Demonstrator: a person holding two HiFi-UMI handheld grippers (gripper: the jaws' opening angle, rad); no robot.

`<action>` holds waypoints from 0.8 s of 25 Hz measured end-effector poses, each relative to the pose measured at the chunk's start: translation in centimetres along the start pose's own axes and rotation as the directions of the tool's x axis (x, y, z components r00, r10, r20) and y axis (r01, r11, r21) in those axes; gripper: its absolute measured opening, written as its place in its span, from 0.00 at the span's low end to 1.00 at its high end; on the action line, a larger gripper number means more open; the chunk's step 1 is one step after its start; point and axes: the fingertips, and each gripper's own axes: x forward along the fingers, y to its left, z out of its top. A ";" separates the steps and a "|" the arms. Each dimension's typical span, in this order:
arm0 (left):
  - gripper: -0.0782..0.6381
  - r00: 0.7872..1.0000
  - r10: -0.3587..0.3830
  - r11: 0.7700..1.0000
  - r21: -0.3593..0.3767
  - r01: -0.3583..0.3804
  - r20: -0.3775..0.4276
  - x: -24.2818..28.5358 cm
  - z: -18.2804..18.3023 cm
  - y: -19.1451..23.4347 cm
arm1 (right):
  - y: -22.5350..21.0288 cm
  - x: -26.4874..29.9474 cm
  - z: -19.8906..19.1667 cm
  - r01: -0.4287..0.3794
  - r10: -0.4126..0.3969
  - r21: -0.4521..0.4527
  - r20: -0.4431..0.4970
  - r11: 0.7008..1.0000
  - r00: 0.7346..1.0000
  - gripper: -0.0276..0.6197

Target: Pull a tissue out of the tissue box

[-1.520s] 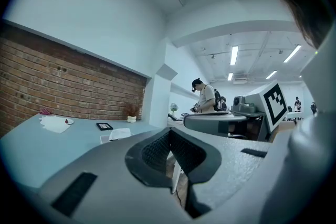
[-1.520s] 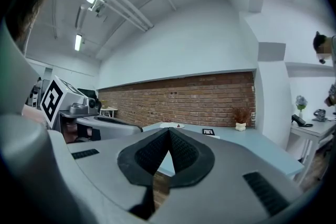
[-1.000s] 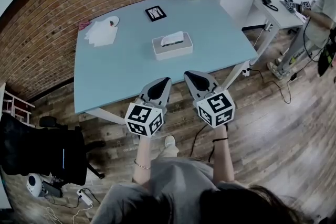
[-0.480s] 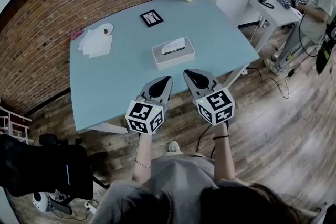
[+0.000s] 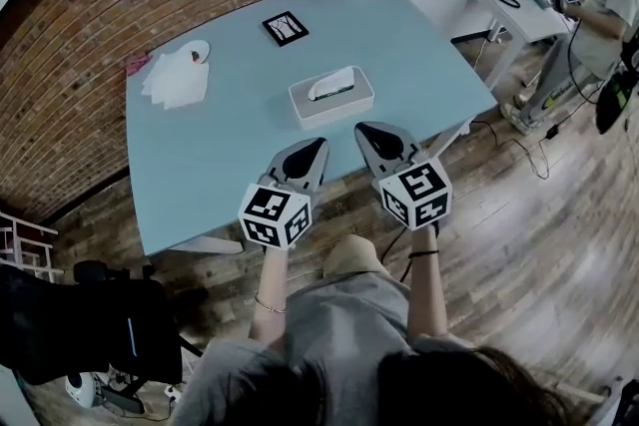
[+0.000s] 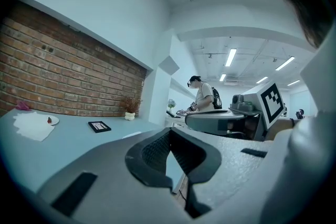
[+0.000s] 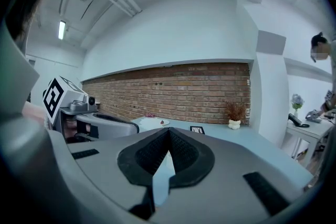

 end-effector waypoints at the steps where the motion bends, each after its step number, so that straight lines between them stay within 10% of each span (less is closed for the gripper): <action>1: 0.11 1.000 0.002 1.000 0.000 -0.002 -0.003 0.1 -0.1 0.3 | -0.2 0.3 0.0 -0.001 0.001 0.000 0.001 1.000 1.000 0.04; 20: 0.11 0.995 0.090 0.993 -0.067 -0.093 -0.035 5.5 -0.9 6.4 | -5.2 7.7 -0.7 -0.117 0.115 -0.030 -0.065 0.993 0.991 0.04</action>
